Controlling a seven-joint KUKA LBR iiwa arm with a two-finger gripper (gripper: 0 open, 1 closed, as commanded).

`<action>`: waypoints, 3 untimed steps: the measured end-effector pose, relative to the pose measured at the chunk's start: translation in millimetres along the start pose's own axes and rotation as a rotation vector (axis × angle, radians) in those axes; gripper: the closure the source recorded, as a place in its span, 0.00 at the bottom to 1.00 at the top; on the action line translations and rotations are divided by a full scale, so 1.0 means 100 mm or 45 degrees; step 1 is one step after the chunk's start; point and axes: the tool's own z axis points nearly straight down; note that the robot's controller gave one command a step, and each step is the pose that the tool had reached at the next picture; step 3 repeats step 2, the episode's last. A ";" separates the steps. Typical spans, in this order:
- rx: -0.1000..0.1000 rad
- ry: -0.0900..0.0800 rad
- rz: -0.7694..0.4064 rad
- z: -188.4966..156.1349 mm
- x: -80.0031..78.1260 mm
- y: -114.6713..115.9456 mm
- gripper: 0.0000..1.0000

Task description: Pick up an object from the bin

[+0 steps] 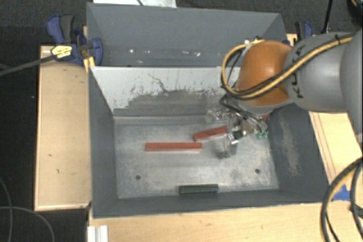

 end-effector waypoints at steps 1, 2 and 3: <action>0.002 -0.003 0.002 -0.03 0.00 -0.01 1.00; 0.005 -0.011 0.039 -1.60 -0.06 0.08 1.00; 0.005 -0.011 0.039 -1.60 -0.06 0.08 1.00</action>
Offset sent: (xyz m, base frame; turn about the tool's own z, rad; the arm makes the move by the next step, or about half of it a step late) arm 0.0000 0.0000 0.0000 0.0000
